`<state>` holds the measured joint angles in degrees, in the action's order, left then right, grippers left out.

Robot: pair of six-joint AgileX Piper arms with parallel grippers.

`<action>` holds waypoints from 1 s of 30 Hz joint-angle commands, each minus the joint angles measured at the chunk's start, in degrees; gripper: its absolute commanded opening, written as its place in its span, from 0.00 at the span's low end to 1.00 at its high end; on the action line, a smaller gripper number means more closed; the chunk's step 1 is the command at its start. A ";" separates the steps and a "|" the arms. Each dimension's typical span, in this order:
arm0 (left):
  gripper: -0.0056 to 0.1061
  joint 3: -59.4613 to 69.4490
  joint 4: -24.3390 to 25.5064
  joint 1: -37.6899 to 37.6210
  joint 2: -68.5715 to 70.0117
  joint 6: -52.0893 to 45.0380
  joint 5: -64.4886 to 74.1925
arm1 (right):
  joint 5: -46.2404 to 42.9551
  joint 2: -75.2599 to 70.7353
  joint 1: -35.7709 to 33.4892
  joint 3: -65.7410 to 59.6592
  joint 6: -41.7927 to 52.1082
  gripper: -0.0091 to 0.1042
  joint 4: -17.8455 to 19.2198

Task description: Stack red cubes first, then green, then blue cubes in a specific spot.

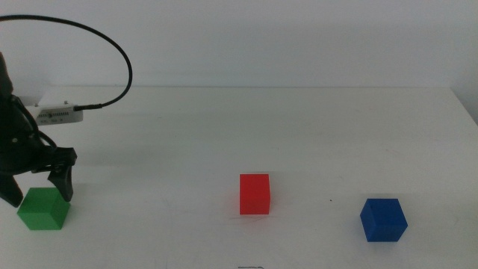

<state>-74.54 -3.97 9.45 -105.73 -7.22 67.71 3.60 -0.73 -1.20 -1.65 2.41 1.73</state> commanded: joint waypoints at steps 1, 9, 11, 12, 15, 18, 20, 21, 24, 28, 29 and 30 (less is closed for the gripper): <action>0.89 -1.21 -0.38 0.09 1.91 -0.01 -0.18 | -4.21 -1.13 0.34 1.03 0.94 0.91 0.28; 0.89 -1.21 1.76 0.09 1.42 0.04 -2.15 | -4.21 -1.13 0.34 1.03 0.94 0.91 0.28; 0.89 -1.21 2.31 0.09 1.42 0.18 -2.38 | -4.21 -1.13 0.34 1.03 0.94 0.91 0.28; 0.89 -1.21 2.43 0.09 1.27 0.23 -2.38 | -4.21 -1.13 0.34 1.03 0.94 0.91 0.28; 0.89 -1.21 2.59 0.09 0.66 0.23 -2.38 | -4.21 -1.13 0.34 1.03 0.94 0.91 0.28; 0.89 -1.21 2.19 0.09 -0.50 0.23 -2.38 | -4.21 -1.13 0.34 1.03 0.94 0.91 0.28; 0.89 -1.21 2.12 0.09 -1.42 0.23 -2.38 | -4.21 -1.13 0.34 1.03 0.94 0.91 0.28; 0.89 -1.21 2.12 0.09 -1.79 0.23 -2.38 | -4.21 -1.13 0.34 1.03 0.94 0.91 0.28; 0.87 -1.21 2.23 0.09 -2.21 -0.06 -2.31 | -4.21 -1.13 0.34 1.03 0.94 0.91 0.28; 0.73 -1.21 2.35 0.09 -2.21 -0.90 -2.15 | -4.21 -1.13 0.34 1.03 0.94 0.91 0.28; 0.67 -1.21 2.44 0.09 -2.21 -0.90 -2.15 | -4.21 -1.13 0.34 1.03 0.94 0.91 0.28; 0.61 -1.21 2.68 0.09 -2.21 -0.78 -2.15 | -4.21 -1.13 0.34 1.03 0.94 0.91 0.28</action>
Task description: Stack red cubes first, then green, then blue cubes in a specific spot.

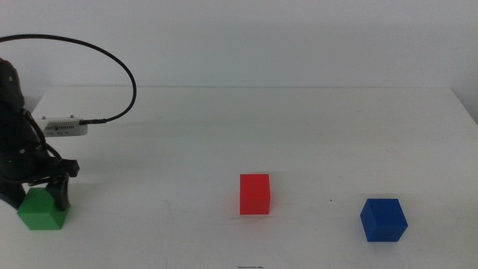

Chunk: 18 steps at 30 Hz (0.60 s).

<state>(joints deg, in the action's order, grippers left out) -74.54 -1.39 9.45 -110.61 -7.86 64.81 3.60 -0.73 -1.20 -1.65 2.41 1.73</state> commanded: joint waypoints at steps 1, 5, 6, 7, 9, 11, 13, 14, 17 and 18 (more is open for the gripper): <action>0.53 -1.21 0.14 0.09 2.66 0.15 0.74 | -4.21 -1.13 0.34 1.03 0.94 0.91 0.28; 0.21 -1.34 -0.54 0.09 2.75 1.31 3.21 | -4.21 -1.13 0.34 1.03 0.94 0.91 0.28; 0.14 -1.53 -1.23 0.03 3.01 1.58 3.77 | -4.21 -1.13 0.34 1.03 0.94 0.91 0.28; 0.08 -1.97 -1.94 -0.18 3.39 2.65 4.70 | -4.21 -1.13 0.34 1.03 0.94 0.91 0.28; 0.04 -3.44 -2.83 -1.56 4.71 6.53 6.91 | -4.21 -1.13 0.34 1.03 0.94 0.91 0.28; 0.04 -5.46 -1.99 -4.33 6.27 10.00 9.43 | -4.21 -1.13 0.34 1.03 0.94 0.91 0.28; 0.04 -8.21 -0.85 -8.84 7.71 13.10 11.03 | -4.21 -1.13 0.34 1.03 0.94 0.91 0.28; 0.05 -9.48 -0.80 -11.49 8.23 15.30 11.03 | -4.21 -1.13 0.34 1.03 0.94 0.91 0.28; 0.07 -13.09 -0.90 -19.44 8.42 23.53 11.03 | -4.21 -1.13 0.34 1.03 0.94 0.91 0.28; 0.08 -14.27 -1.03 -21.80 8.27 25.93 11.03 | -4.21 -1.13 0.34 1.03 0.94 0.91 0.28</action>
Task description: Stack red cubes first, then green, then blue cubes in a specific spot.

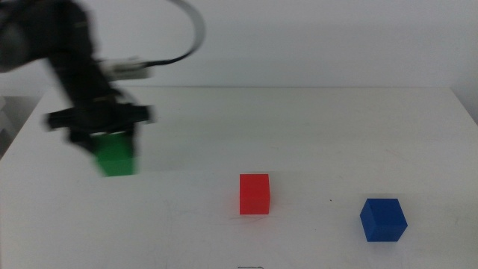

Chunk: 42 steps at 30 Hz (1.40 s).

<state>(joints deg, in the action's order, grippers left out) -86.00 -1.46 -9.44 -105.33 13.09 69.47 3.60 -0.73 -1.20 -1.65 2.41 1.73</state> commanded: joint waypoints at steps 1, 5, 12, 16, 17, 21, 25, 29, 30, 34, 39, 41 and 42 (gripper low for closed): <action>0.10 -4.01 -1.18 -5.82 2.72 7.90 6.37 | -4.21 -1.13 0.34 1.03 0.94 0.91 0.28; 0.16 -8.82 -1.18 -16.52 0.93 17.53 6.22 | -4.21 -1.13 0.34 1.03 0.94 0.91 0.28; 0.24 -18.34 -1.05 -26.68 -6.69 22.12 6.18 | -4.21 -1.13 0.34 1.03 0.94 0.91 0.28; 0.24 -21.77 -1.24 -28.80 -9.75 23.03 6.18 | -4.21 -1.13 0.34 1.03 0.94 0.91 0.28; 0.24 -22.25 -1.52 -28.81 -10.34 23.08 6.18 | -4.21 -1.13 0.34 1.03 0.94 0.91 0.28; 0.24 -23.21 -3.20 -28.88 -12.08 23.08 6.11 | -4.21 -1.13 0.34 1.03 0.94 0.91 0.28; 0.24 -23.21 -3.24 -28.88 -12.98 23.08 6.11 | -4.21 -1.13 0.34 1.03 0.94 0.91 0.28; 0.24 -23.21 -3.12 -28.88 -13.11 23.08 6.11 | -4.21 -1.13 0.34 1.03 0.94 0.91 0.28; 0.24 -23.00 -2.08 -28.69 -11.47 22.31 6.17 | -4.21 -1.13 0.34 1.03 0.94 0.91 0.28; 0.24 -23.00 -0.97 -28.69 -10.80 22.18 6.17 | -4.21 -1.13 0.34 1.03 0.94 0.91 0.28; 0.24 -21.58 -0.80 -28.69 -10.69 22.29 6.17 | -4.21 -1.13 0.34 1.03 0.94 0.91 0.28; 0.24 -21.01 -0.80 -28.69 -10.75 22.28 6.17 | -4.21 -1.13 0.34 1.03 0.94 0.91 0.28; 0.24 -21.01 -0.80 -28.69 -10.87 22.28 6.17 | -4.21 -1.13 0.34 1.03 0.94 0.91 0.28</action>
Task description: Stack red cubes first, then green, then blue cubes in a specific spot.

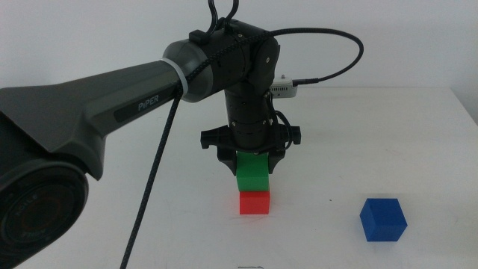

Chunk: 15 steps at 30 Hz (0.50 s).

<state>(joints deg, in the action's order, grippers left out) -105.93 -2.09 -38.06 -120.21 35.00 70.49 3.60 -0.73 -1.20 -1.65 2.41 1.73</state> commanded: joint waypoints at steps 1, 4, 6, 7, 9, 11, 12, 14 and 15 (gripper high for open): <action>0.24 -1.09 -0.17 -0.08 4.01 0.37 5.15 | -4.21 -1.13 0.34 1.03 0.94 0.91 0.28; 0.24 -1.09 -0.46 -0.08 3.17 0.43 5.15 | -4.21 -1.13 0.34 1.03 0.94 0.91 0.28; 0.24 -1.15 -2.75 -0.08 2.47 0.43 5.10 | -4.21 -1.13 0.34 1.03 0.94 0.91 0.28; 0.24 -1.15 -2.76 -0.08 2.47 0.43 5.10 | -4.21 -1.13 0.34 1.03 0.94 0.91 0.28; 0.25 -1.15 -2.61 -0.08 2.35 0.38 5.10 | -4.21 -1.13 0.34 1.03 0.94 0.91 0.28; 0.67 -1.15 -1.72 -0.08 2.35 -1.10 5.10 | -4.21 -1.13 0.34 1.03 0.94 0.91 0.28; 0.71 -1.15 -1.67 -0.08 2.35 -1.37 5.10 | -4.21 -1.13 0.34 1.03 0.94 0.91 0.28; 0.79 -1.28 -1.67 -0.08 2.35 -2.45 4.97 | -4.21 -1.13 0.34 1.03 0.94 0.91 0.28; 0.82 -1.34 -1.67 -0.08 2.35 -2.92 4.97 | -4.21 -1.13 0.34 1.03 0.94 0.91 0.28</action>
<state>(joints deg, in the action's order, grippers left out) -105.72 -3.27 -38.01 -121.40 32.67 70.27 3.60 -0.73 -1.20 -1.65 2.41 1.73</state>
